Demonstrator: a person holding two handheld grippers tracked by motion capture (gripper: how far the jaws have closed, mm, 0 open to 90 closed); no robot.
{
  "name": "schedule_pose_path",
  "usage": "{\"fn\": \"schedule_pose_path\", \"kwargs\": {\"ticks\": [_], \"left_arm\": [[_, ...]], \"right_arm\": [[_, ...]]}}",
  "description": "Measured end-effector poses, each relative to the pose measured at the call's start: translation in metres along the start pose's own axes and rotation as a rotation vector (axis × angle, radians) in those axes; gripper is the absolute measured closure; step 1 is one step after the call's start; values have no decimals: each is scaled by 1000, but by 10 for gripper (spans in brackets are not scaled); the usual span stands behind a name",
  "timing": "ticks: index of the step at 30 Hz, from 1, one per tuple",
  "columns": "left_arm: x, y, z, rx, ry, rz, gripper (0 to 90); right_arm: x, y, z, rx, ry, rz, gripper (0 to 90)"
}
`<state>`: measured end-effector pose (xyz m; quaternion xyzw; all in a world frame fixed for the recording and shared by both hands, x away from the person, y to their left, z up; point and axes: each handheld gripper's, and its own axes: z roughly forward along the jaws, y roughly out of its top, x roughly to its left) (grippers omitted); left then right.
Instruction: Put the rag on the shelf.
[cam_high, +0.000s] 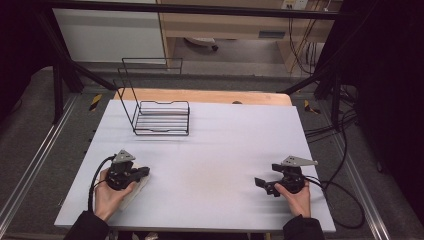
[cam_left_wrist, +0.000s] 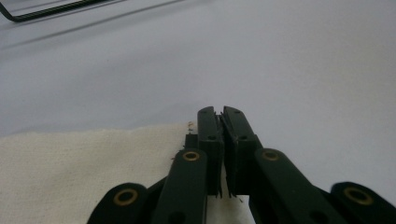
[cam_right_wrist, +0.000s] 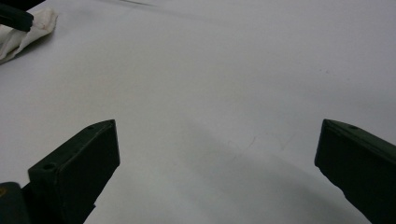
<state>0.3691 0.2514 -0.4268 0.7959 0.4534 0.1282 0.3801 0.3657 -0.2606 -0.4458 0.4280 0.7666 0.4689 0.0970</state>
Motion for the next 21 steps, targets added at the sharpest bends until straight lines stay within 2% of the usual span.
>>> {"fn": "schedule_pose_path", "kwargs": {"ticks": [8,13,18,21], "left_arm": [[-12,9,1,-39,-26,-11,861],[-27,14,10,-37,-36,8,861],[-35,17,16,-41,-45,15,860],[-41,20,27,-32,-47,44,859]], "right_arm": [[0,0,1,2,-1,-1,5],[0,0,1,2,-4,-6,5],[0,0,1,3,-4,-8,5],[0,0,2,7,-2,-4,5]]}}
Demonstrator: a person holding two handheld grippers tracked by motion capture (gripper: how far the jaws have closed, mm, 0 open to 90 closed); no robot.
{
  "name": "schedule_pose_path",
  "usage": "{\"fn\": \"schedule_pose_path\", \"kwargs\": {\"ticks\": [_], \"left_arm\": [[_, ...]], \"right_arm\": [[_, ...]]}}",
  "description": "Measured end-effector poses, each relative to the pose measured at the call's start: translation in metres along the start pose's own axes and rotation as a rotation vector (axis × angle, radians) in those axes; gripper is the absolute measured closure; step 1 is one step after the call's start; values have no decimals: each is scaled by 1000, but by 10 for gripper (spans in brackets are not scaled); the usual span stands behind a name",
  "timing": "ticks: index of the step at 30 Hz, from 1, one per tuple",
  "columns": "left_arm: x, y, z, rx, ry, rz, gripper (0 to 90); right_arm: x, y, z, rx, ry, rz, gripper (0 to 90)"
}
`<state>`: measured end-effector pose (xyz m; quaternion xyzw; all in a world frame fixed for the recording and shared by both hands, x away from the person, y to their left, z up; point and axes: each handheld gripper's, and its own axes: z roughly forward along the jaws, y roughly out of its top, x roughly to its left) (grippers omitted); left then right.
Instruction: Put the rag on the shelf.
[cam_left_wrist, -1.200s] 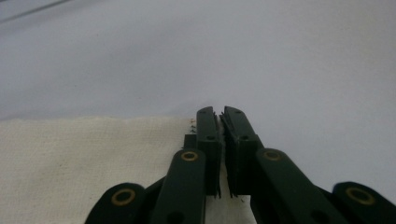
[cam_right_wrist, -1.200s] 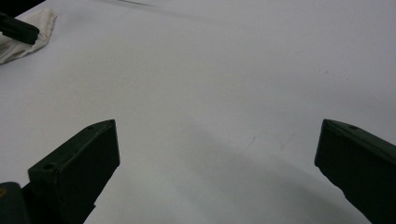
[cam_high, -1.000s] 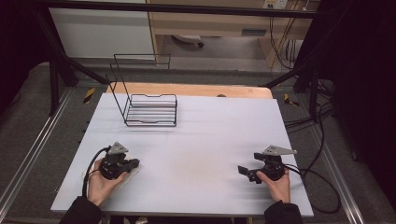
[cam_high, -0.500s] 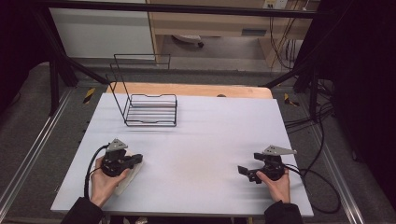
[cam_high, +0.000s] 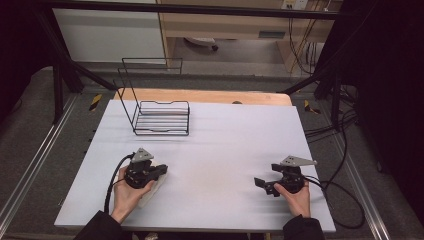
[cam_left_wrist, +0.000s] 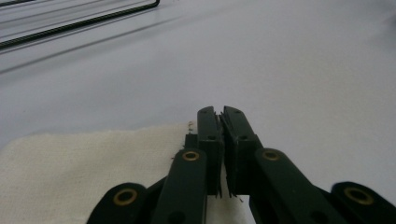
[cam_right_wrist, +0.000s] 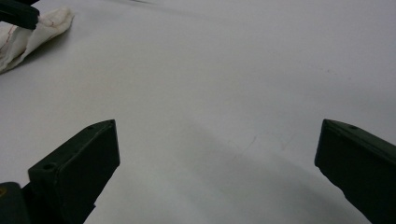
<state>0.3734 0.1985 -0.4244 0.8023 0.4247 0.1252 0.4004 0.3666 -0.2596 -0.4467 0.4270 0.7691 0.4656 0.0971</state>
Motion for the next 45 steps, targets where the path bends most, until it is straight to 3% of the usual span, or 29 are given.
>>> {"fn": "schedule_pose_path", "kwargs": {"ticks": [6,9,10,13,17,22,24,33,37,42,45], "left_arm": [[6,-2,6,4,-27,7,823],[9,0,2,3,-31,22,695],[11,1,-1,-4,-35,26,695],[23,1,-16,4,-16,35,522],[35,-1,-27,-4,5,30,437],[52,-9,-38,25,39,39,332],[62,-16,-47,32,52,23,319],[89,-41,-71,46,71,-24,327],[100,-55,-76,63,85,-64,400],[105,-60,-77,74,85,-76,548],[105,-61,-75,88,73,-71,579]], "right_arm": [[0,0,1,1,3,-3,5],[1,0,1,-2,3,0,5],[1,0,1,-2,3,0,5],[2,1,1,-4,4,-3,5],[5,2,2,2,1,-3,5],[10,5,6,5,3,-14,5],[13,6,8,5,5,-14,4],[28,13,21,23,-8,-36,4],[40,18,29,41,-19,-58,5],[55,26,42,47,-16,-69,5],[63,31,48,53,-14,-69,9]]}}
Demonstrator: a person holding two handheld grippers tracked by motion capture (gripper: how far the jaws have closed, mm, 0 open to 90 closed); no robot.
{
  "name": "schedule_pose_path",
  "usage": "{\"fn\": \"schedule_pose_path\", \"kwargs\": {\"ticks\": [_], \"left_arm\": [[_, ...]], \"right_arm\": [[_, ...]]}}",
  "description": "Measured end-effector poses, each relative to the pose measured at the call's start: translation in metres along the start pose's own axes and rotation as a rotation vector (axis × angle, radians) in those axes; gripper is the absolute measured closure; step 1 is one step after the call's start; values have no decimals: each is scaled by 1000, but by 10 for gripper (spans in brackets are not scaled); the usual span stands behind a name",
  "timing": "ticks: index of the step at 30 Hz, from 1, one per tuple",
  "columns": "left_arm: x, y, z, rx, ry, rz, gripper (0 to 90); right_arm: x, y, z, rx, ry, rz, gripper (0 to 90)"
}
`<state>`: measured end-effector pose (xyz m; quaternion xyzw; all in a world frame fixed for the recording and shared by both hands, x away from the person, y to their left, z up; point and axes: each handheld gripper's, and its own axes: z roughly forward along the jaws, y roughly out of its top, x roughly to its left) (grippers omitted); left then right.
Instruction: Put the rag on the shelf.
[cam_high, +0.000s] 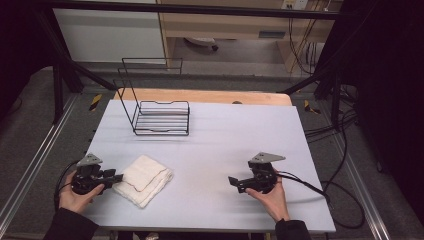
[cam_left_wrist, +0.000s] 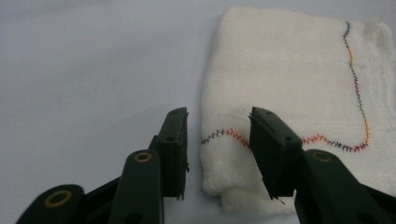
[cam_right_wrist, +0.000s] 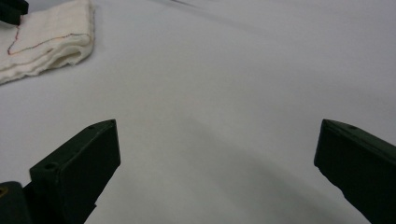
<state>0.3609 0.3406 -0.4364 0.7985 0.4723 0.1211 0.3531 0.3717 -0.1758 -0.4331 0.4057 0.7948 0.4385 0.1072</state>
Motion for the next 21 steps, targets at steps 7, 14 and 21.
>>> {"fn": "schedule_pose_path", "kwargs": {"ticks": [7,14,21], "left_arm": [[-1,-2,3,17,-24,-2,651],[-4,-3,4,24,-9,10,681],[-6,-3,5,25,1,0,694]], "right_arm": [[29,21,24,-11,37,-39,25],[63,43,58,-5,74,-59,62],[91,58,90,10,92,-66,123]]}}
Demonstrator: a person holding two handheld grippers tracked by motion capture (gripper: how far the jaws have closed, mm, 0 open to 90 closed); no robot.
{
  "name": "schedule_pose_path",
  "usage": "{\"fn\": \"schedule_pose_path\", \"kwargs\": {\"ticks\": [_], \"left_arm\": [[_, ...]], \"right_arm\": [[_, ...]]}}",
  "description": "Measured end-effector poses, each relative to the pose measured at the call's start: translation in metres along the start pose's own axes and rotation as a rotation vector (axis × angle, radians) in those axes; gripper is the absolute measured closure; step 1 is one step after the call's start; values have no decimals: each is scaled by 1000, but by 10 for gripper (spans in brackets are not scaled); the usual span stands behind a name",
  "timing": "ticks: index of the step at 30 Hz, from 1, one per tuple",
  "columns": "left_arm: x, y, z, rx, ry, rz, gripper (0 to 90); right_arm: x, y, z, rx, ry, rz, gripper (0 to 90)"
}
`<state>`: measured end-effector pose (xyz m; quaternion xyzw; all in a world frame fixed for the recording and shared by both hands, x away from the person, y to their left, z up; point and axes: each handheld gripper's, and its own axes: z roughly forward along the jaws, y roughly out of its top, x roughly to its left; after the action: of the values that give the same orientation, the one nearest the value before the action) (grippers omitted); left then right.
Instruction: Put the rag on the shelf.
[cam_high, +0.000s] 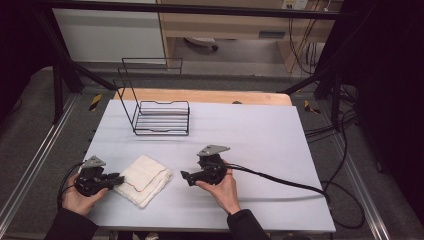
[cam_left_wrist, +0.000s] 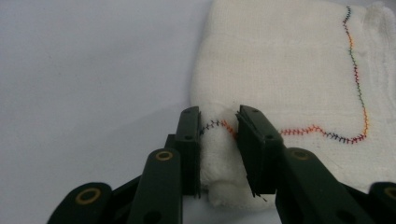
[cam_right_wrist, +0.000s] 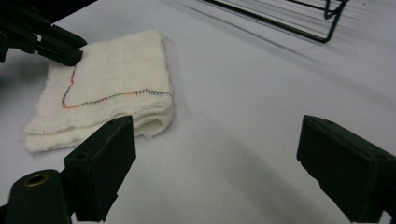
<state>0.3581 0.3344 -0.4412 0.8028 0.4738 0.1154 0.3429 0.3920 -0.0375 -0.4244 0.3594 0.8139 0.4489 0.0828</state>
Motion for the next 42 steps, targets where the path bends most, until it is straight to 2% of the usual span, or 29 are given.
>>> {"fn": "schedule_pose_path", "kwargs": {"ticks": [5,7,9,10,14,16,20,23,24,26,27,29,32,37,42], "left_arm": [[-1,0,0,-1,1,0,705],[-2,0,0,3,5,12,715],[-4,1,0,4,13,23,720],[-4,1,0,6,16,27,734],[-6,2,-1,12,21,35,758],[-5,2,-1,12,16,34,769],[-5,2,-2,13,13,31,785],[-5,2,-2,14,10,29,793],[-5,2,-2,15,10,27,793],[-5,2,-2,18,8,24,797],[-5,2,-3,19,9,23,800],[-4,2,-3,21,5,16,801],[-4,2,-4,23,-1,9,805],[-6,1,-6,28,-4,-3,807],[-12,0,-10,35,-23,-13,808]], "right_arm": [[9,5,18,14,3,-11,169],[15,7,30,16,0,-18,218],[17,7,34,12,5,-18,240],[22,8,41,31,5,-22,277],[30,10,54,49,5,-29,357],[32,11,58,55,6,-4,392],[35,10,66,86,7,14,472],[36,8,69,101,10,41,544],[36,8,69,101,10,41,544],[37,6,70,110,15,55,601],[38,6,70,113,24,66,678],[38,6,70,111,27,72,700],[38,7,69,120,41,95,802],[35,10,70,123,55,93,838],[28,19,71,87,54,77,846]]}}
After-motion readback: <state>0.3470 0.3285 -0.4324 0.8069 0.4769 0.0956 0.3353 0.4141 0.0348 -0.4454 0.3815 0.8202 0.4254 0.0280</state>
